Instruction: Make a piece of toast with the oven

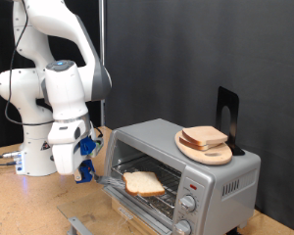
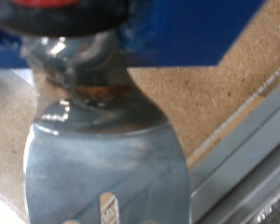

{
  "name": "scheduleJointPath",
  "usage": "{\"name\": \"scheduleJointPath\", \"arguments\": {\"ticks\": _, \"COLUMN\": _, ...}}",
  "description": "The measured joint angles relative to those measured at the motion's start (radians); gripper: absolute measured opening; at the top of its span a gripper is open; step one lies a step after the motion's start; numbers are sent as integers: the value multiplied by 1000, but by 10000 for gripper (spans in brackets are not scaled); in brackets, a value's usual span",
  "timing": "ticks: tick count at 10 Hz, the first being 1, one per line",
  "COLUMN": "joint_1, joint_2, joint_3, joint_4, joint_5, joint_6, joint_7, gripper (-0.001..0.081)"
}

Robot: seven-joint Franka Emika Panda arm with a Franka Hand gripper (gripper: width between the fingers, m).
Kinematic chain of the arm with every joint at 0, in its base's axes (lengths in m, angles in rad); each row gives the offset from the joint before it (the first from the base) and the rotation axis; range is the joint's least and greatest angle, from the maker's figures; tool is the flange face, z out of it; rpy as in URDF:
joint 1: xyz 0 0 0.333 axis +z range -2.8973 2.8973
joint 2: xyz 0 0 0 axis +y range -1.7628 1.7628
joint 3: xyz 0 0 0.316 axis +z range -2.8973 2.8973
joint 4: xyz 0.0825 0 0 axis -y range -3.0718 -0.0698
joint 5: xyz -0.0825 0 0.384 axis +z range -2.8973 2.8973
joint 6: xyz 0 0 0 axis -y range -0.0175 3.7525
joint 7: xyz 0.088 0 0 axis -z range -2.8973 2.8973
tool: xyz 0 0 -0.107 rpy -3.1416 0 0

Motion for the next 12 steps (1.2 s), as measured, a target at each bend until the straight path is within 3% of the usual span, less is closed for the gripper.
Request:
{"name": "scheduleJointPath", "arguments": {"ticks": 6, "joint_1": 54, "joint_2": -19, "joint_3": 77, "joint_4": 6, "joint_5": 60, "joint_6": 19, "joint_7": 84, "gripper": 489}}
{"name": "scheduleJointPath", "arguments": {"ticks": 8, "joint_1": 55, "joint_2": -19, "joint_3": 100, "joint_4": 6, "joint_5": 51, "joint_6": 19, "joint_7": 109, "gripper": 489}}
{"name": "scheduleJointPath", "arguments": {"ticks": 12, "joint_1": 20, "joint_2": -31, "joint_3": 78, "joint_4": -1, "joint_5": -14, "joint_6": -51, "joint_7": 73, "gripper": 489}}
